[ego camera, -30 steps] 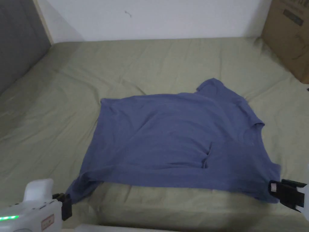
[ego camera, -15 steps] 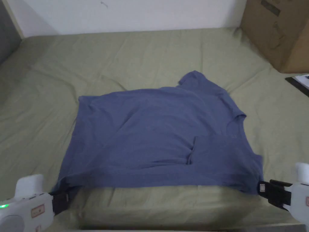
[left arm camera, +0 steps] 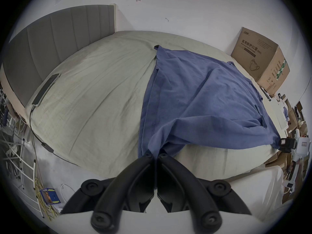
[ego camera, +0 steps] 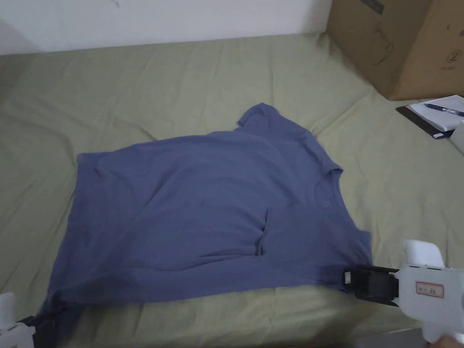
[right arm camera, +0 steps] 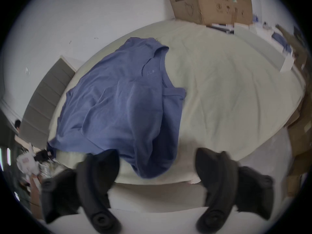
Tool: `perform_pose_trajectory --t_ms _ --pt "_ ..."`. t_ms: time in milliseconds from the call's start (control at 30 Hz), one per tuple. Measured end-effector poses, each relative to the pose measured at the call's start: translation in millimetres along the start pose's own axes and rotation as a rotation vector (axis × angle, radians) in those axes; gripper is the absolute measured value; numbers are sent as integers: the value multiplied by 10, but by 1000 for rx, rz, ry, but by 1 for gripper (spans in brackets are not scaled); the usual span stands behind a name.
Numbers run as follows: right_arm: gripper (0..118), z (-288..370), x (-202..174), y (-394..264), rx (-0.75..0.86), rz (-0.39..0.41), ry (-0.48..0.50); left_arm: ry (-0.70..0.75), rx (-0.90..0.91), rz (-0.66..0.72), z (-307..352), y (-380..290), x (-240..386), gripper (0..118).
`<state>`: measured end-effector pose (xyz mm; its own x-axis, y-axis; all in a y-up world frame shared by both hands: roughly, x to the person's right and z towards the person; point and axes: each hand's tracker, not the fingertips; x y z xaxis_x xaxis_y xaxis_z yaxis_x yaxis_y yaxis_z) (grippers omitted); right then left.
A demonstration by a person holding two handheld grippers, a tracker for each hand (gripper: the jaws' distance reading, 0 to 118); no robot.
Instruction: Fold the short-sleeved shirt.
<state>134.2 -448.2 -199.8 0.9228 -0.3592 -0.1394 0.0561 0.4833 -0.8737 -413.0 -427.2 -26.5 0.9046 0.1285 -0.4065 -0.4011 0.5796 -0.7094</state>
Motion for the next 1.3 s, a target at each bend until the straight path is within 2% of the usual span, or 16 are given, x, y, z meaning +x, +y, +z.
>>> perform_pose_trajectory --t_ms 67,133,167,333,433,600,733,900,1067,1100,1133,1167,1200,1233,1267,1300 --pt "25 -71 32 14 -5 -63 18 1 -7 8 -9 2 8 0" --pt "15 -33 -11 6 18 -38 3 -1 -9 12 6 10 5 0" --pt "12 9 -51 12 41 11 12 0 -10 14 24 12 7 0" --pt "10 191 -258 54 47 178 -39 2 -3 18 103 65 1 0" --pt "10 280 -341 140 68 185 -49 8 16 9 154 167 11 0" --pt "10 346 -521 446 97 261 -72 23 49 -42 120 534 47 0" --pt "10 229 -553 885 112 252 -83 12 86 -38 -38 1009 56 0" --pt "10 -181 -487 1520 102 89 -51 11 67 -62 -481 1565 124 0" --pt "9 -819 -498 1856 18 130 -137 55 -26 -143 -1046 1858 261 0" --pt "9 -902 -490 1880 10 114 -149 57 -31 -143 -1118 1877 266 0" --pt "10 -982 -479 1896 5 113 -144 56 -35 -151 -1178 1891 261 2" --pt "10 -1039 -470 1913 -3 115 -144 73 -38 -152 -1214 1880 243 11" --pt "25 -1068 -471 1910 -4 123 -150 69 -35 -148 -1232 1877 221 39" --pt "55 -1078 -476 1907 -8 148 -157 76 -42 -143 -1233 1881 200 65" --pt "91 -1067 -481 1913 -22 169 -178 76 -39 -131 -1210 1866 163 90" --pt "107 -1049 -478 1900 -33 180 -181 67 -34 -120 -1165 1853 135 105"
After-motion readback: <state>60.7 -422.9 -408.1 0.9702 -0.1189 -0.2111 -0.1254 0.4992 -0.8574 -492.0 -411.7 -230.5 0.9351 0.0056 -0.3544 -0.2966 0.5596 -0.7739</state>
